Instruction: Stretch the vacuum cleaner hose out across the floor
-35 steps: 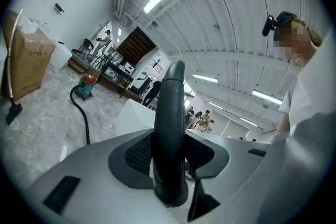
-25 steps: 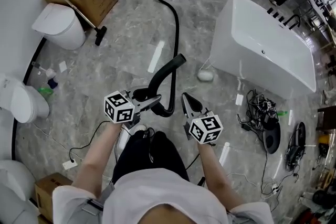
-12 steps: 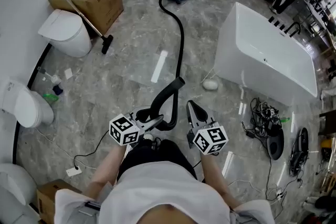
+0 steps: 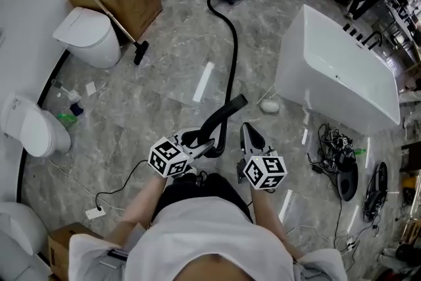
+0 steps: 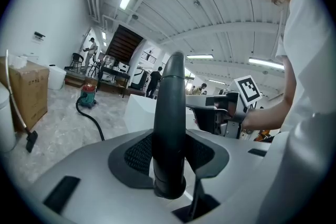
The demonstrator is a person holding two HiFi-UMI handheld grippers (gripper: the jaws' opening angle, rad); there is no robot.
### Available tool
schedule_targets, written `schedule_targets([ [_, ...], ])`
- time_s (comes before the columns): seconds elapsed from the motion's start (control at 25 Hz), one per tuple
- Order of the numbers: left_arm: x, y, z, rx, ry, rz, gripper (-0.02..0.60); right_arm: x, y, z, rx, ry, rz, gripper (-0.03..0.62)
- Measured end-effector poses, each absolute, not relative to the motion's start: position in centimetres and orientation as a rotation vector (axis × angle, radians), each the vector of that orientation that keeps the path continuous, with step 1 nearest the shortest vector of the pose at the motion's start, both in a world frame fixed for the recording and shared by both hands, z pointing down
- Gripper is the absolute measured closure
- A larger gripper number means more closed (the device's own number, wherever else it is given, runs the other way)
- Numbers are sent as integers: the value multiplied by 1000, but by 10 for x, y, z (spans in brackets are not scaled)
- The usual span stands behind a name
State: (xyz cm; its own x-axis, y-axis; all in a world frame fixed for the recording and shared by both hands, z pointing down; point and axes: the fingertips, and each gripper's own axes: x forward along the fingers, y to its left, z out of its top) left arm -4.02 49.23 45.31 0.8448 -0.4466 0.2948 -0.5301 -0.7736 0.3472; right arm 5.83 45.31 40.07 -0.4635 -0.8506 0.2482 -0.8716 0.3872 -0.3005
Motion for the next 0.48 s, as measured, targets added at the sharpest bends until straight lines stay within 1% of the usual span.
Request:
schedule_targets([
  [0.16,-34,473,461,2567,-706,233,414,68,458,399,1642,-2552,616,579],
  [0.24,-32,467,466,2493,-702,188,367,73,462,399,1645,-2540,618,579],
  [0.28,-32,464,465,2480,-718,167,360,76,464,400,1647,-2535,621,579],
  [0.48,-37,453,452,2479,-788,92,360,87,465,403,1659,-2517,633,579],
])
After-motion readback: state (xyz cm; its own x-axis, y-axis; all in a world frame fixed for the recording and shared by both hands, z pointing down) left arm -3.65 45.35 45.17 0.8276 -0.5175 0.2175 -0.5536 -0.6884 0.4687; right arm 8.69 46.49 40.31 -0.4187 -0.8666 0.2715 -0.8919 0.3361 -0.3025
